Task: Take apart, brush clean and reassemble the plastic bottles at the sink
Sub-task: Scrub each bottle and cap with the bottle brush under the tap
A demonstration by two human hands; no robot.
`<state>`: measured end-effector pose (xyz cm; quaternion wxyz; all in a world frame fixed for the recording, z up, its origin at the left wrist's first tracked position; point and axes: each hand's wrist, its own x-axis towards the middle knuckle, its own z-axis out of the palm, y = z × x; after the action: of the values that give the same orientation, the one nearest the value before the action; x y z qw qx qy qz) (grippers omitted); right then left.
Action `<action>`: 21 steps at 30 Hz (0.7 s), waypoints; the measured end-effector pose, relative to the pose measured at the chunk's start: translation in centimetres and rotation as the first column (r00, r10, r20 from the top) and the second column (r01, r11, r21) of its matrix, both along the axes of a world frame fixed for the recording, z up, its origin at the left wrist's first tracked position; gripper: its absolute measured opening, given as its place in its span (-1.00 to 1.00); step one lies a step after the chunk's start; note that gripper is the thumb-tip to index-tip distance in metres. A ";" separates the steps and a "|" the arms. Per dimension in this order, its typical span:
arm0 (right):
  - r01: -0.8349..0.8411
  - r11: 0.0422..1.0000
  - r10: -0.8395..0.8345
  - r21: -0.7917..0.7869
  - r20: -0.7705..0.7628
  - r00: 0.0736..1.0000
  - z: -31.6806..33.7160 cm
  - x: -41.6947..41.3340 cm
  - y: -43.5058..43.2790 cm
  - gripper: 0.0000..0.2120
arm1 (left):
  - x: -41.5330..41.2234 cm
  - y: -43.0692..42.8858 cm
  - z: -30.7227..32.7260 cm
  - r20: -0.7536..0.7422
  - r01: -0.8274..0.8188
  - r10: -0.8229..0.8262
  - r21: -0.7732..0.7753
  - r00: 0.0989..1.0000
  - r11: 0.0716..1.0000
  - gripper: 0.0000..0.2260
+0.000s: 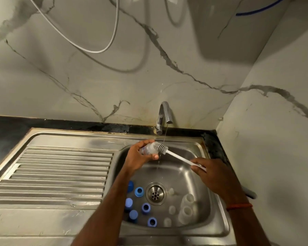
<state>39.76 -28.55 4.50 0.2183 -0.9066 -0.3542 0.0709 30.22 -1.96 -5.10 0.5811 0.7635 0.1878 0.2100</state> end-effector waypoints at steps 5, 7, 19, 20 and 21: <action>-0.065 0.995 0.062 -0.070 -0.044 0.997 1.4 0.3 -0.6 -0.71 | -0.9 0.8 0.2 -0.049 0.149 -0.145 0.095 0.988 0.984 -0.41; -0.069 0.991 0.066 -0.111 -0.026 0.997 1.8 0.3 -0.5 -0.71 | -1.1 0.9 0.5 -0.095 0.213 -0.201 0.131 0.975 0.968 -0.42; -0.073 0.990 0.097 -0.120 0.208 0.973 -1.9 -2.7 3.7 -0.70 | -0.5 0.7 1.2 0.054 0.032 -0.034 0.030 0.998 0.999 -0.29; -0.067 0.994 0.082 -0.082 0.194 0.978 -1.8 -2.7 3.8 -0.70 | -0.3 0.1 1.0 0.116 -0.106 0.132 -0.203 0.984 0.973 -0.36; -0.061 0.997 0.070 -0.054 0.188 0.980 -1.8 -2.7 4.0 -0.70 | -0.3 -0.5 0.9 0.112 -0.213 0.284 -0.421 0.952 0.882 -0.47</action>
<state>37.04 -24.56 2.70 0.1595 -0.9019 -0.4015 -0.0004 29.97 -2.45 -4.18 0.7081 0.5757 0.2733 0.3041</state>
